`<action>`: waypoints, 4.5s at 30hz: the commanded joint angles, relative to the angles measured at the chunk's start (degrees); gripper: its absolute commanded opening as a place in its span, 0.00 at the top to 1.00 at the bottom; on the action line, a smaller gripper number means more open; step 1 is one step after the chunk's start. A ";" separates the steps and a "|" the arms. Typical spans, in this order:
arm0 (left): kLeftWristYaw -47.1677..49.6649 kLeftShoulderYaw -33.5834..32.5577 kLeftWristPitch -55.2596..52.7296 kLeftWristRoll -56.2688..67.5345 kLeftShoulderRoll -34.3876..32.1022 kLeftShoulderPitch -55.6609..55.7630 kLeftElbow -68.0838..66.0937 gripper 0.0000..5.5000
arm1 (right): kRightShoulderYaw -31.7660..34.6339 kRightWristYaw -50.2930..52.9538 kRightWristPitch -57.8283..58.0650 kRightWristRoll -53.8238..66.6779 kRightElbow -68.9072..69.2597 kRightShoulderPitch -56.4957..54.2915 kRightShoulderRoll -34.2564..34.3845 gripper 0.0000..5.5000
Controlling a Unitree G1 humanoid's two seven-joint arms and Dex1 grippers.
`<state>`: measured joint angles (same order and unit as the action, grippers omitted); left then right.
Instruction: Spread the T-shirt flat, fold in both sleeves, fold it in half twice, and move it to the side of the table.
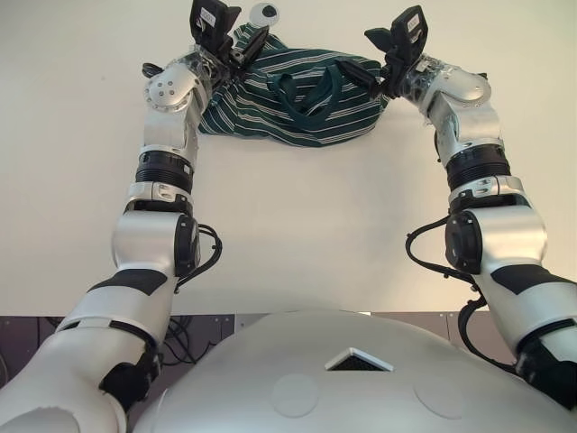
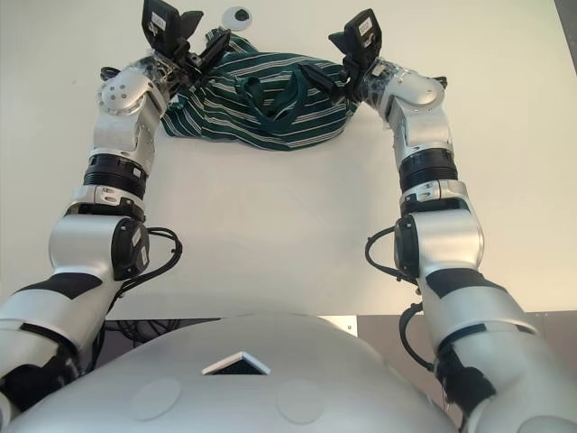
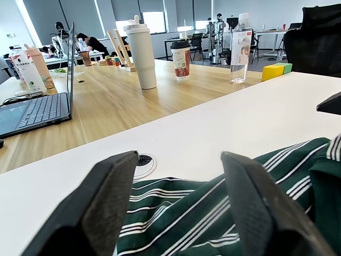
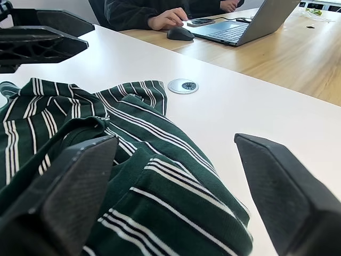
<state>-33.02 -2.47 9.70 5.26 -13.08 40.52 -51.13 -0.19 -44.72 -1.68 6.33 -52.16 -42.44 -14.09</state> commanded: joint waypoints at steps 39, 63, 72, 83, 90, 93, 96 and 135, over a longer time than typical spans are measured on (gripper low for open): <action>-14.76 6.37 3.76 -7.93 -4.77 15.24 -16.01 0.59 | -6.17 -8.76 -4.10 -9.57 -12.03 -10.53 -2.89 0.44; -18.09 13.62 6.24 -18.87 -6.28 16.79 -23.41 0.60 | -6.66 -7.00 -5.23 -12.09 -18.55 -12.27 -1.03 0.51; -17.76 11.40 3.10 -17.93 -4.23 16.98 -25.07 0.60 | -7.23 -8.03 -4.57 -12.15 -18.47 -11.63 -0.09 0.81; -15.91 11.68 -0.58 -20.31 -3.95 14.33 -26.67 0.65 | -8.04 -6.09 -4.96 -13.38 -18.29 -11.70 2.91 0.86; -17.44 6.38 -6.71 -16.02 -3.58 13.44 -27.07 0.82 | -8.00 -6.05 -4.87 -13.39 -17.85 -11.57 4.12 0.86; -18.93 5.83 -8.04 -15.78 -4.32 12.45 -26.92 0.91 | -7.91 -5.85 -4.50 -13.39 -17.76 -10.81 3.63 0.86; -19.46 5.60 -8.35 -15.65 -5.19 11.02 -26.80 1.00 | -7.79 -6.08 -4.44 -13.35 -17.27 -9.16 2.28 0.86; -23.03 -5.06 -2.36 4.89 -7.22 6.02 2.50 1.00 | 2.81 -11.03 7.89 4.35 20.91 -0.23 -5.40 0.99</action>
<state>-57.40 -6.92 7.70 9.37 -19.43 45.23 -50.42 2.16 -56.03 5.49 9.68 -32.48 -40.92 -18.70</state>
